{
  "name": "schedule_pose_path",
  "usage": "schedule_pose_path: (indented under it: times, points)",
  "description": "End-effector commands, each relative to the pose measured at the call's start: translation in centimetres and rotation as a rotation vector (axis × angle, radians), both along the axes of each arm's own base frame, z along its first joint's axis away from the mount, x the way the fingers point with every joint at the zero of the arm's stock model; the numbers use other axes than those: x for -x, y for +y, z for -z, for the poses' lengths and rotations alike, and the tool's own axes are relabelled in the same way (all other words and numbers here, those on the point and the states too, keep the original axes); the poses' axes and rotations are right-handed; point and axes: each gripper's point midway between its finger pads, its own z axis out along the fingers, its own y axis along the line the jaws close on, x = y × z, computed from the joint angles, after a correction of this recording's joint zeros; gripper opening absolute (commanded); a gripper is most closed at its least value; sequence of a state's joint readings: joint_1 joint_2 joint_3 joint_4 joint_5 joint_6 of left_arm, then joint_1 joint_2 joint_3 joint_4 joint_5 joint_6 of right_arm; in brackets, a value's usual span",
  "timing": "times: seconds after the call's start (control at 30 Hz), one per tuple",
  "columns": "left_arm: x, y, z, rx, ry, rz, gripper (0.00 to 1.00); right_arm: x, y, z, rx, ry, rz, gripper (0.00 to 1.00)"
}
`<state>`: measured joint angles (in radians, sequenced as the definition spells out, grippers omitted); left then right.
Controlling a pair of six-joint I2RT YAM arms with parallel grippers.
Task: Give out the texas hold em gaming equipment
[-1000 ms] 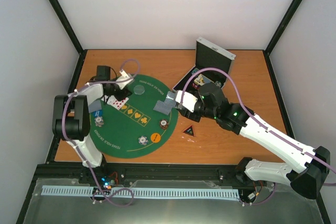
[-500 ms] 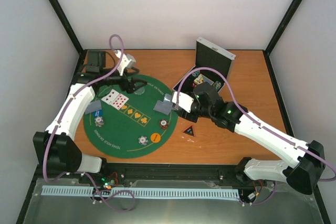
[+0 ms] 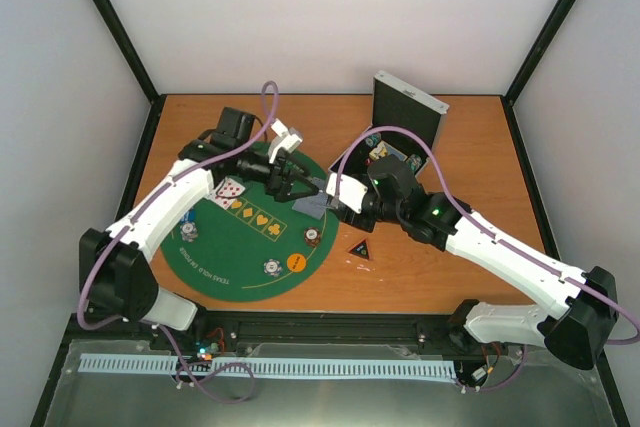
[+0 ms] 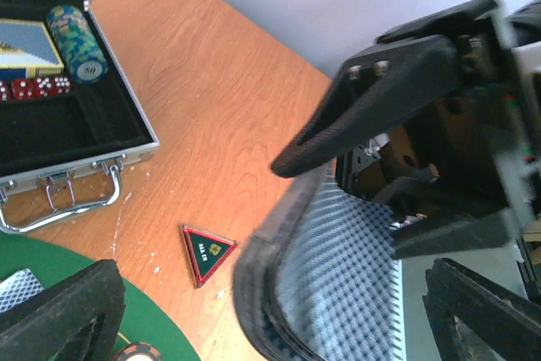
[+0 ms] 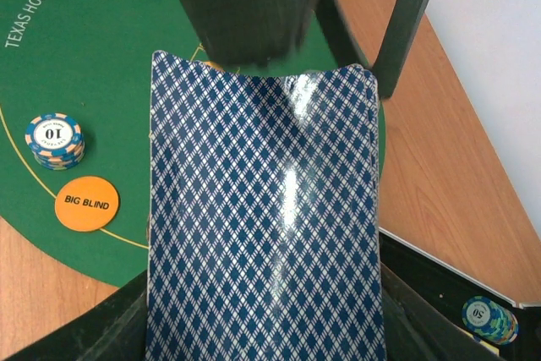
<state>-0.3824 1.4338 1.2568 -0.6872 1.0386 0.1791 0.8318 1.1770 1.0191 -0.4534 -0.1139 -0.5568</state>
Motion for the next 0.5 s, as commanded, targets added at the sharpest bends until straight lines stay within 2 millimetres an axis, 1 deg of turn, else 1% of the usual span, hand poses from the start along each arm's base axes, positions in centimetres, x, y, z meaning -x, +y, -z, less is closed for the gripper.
schedule_pose_path:
  times: [0.0, 0.1, 0.23, 0.33, 0.47]
  points:
    - [-1.5, -1.0, 1.6, -0.042, 0.068, -0.058, 0.94, 0.1, 0.9, -2.1, -0.059, -0.03, -0.017, 0.52]
    - [-2.0, -1.1, 2.1, -0.055, 0.088, -0.067, 0.86, 0.1, 0.9, -2.0, -0.056, -0.031, -0.016, 0.52]
    - [-1.6, -1.0, 2.8, -0.062, 0.1, -0.063, 0.85, 0.2, 0.8, -2.0, -0.057, -0.034, -0.015, 0.52]
    - [-1.5, -1.0, 2.9, -0.06, 0.101, -0.063, 0.85, 0.2, 0.8, -1.9, -0.059, -0.038, -0.017, 0.52]
    - [-1.9, -0.6, 3.0, -0.097, 0.077, -0.087, 0.78, 0.1, 0.7, -2.1, -0.062, -0.042, -0.011, 0.52]
